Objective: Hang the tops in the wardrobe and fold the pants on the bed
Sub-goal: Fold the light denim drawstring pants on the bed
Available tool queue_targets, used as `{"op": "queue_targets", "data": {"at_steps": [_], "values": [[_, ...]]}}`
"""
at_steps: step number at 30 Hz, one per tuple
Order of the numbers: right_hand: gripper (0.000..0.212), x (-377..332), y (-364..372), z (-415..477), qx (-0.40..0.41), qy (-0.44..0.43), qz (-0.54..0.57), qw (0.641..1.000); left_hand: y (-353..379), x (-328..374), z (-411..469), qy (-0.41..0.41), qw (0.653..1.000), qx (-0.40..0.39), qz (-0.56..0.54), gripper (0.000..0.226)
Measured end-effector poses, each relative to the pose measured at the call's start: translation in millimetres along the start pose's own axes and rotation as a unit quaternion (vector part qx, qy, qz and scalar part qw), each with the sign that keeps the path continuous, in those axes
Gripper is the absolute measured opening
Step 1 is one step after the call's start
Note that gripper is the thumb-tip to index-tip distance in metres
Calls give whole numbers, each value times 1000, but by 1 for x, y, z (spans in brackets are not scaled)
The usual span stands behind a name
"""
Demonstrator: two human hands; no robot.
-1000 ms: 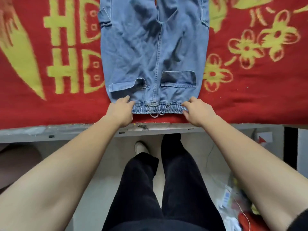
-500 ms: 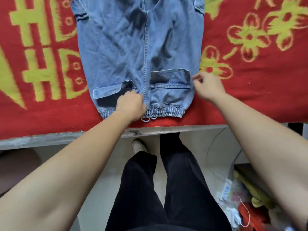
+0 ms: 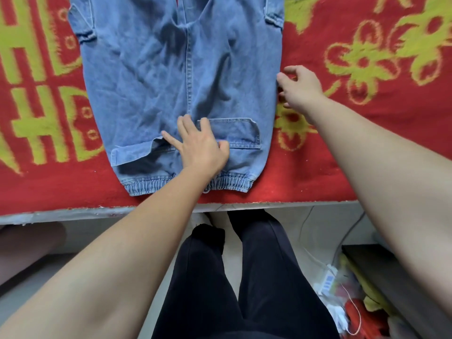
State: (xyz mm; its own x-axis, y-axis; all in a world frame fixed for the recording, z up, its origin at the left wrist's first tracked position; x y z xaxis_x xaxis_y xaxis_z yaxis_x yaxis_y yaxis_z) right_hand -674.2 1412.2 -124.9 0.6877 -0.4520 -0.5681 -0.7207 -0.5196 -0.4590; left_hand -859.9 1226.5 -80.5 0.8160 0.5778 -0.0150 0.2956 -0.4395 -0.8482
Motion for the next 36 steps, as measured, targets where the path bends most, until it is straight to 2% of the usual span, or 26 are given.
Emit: {"op": "queue_targets", "data": {"at_steps": [2,3,4,5,7,8,9,11,13,15,16,18,19,22,26,29,31,33,34,36], "values": [[45,-2,-4,2,-7,1,-4,1000,-21,21,-7,28,992,117,-22,38],[33,-3,-5,4,-6,5,7,1000,-25,35,-13,55,988,141,-26,39],[23,-6,-6,4,-7,8,21,1000,-22,49,-18,82,988,128,-15,45],[19,-8,-6,4,-12,18,38,999,-12,62,-21,102,992,75,9,54],[29,-10,-3,7,-32,38,68,996,18,76,-26,102,991,-69,53,72],[34,-11,0,7,-45,37,76,995,28,77,-28,91,988,-113,55,74],[39,-13,2,5,-59,26,78,995,33,77,-28,79,988,-127,48,67],[46,-13,4,4,-68,-8,57,996,33,78,-27,74,991,-103,29,40],[35,-12,2,2,-57,-16,49,997,30,80,-26,80,992,-100,-3,18],[21,-17,2,-2,-52,-19,60,997,28,78,-24,78,986,-129,-66,8],[21,-22,3,-4,-44,-26,63,997,26,74,-23,70,981,-149,-106,13],[27,-33,3,-9,-26,-36,67,997,23,61,-21,50,955,-189,-221,24],[30,-40,4,-12,-15,-38,68,997,20,53,-22,38,930,-215,-296,28],[41,-74,12,-25,17,-66,55,996,10,18,-26,-3,826,-286,-485,34],[48,-141,54,-56,31,-141,54,988,-11,-43,-31,-58,707,-343,-616,39],[51,-202,114,-82,23,-213,29,976,-22,-99,-31,-92,654,-324,-677,41],[57,-238,162,-93,17,-256,0,967,-22,-139,-28,-114,640,-301,-698,39],[58,-261,215,-98,-16,-284,-41,958,-14,-182,-20,-149,643,-260,-705,39],[58,-268,241,-98,-37,-292,-78,953,-8,-202,-16,-173,655,-239,-696,39],[57,-270,291,-94,-86,-287,-164,940,7,-236,-8,-218,701,-194,-651,31]]}}
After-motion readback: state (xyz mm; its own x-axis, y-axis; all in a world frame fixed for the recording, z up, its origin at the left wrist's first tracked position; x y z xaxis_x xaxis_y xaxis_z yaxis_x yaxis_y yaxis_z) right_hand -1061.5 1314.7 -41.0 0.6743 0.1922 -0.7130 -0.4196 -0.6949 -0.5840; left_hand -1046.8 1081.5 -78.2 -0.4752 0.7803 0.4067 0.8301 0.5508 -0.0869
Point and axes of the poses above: each hand's wrist, its own z-axis towards the middle knuckle, its own y-axis out of the palm, x = y × z, the point moved 7 cm from there along z, towards the middle knuckle, and after that the axes turned 2 degrees about z, right-handed, at the moved point
